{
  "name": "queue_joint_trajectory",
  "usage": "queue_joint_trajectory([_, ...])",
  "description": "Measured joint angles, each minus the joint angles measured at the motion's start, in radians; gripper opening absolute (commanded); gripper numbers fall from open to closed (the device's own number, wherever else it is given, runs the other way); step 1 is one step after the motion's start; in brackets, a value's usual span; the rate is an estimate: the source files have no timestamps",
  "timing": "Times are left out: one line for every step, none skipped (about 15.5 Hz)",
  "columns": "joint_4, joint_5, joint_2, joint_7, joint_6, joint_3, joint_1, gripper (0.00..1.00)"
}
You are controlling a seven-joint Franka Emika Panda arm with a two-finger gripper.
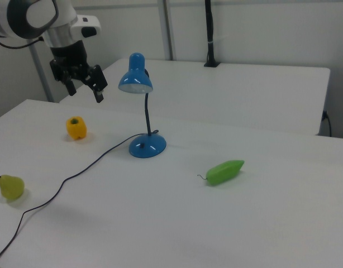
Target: Turn off lamp
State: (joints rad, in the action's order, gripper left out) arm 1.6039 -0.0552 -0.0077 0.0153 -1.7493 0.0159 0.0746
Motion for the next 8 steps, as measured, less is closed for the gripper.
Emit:
queue_joint_trajectory([0.000, 0.000, 0.000, 0.000, -0.010, 0.005, 0.000, 1.00])
queue_joint_trajectory([0.000, 0.000, 0.000, 0.000, -0.012, 0.008, 0.000, 1.00])
queue_joint_trajectory([0.000, 0.000, 0.000, 0.000, -0.012, 0.009, 0.001, 1.00])
queue_joint_trajectory([0.002, 0.000, 0.000, 0.004, -0.012, 0.009, 0.001, 1.00])
queue_joint_trajectory([0.003, 0.000, 0.000, 0.017, -0.012, 0.010, 0.002, 1.00])
queue_joint_trajectory([0.004, 0.000, 0.000, 0.033, -0.012, 0.010, 0.003, 1.00])
queue_joint_trajectory([0.005, 0.000, 0.000, 0.042, -0.012, 0.010, 0.005, 1.00])
queue_joint_trajectory([0.005, 0.000, 0.000, 0.048, -0.012, 0.009, 0.006, 1.00])
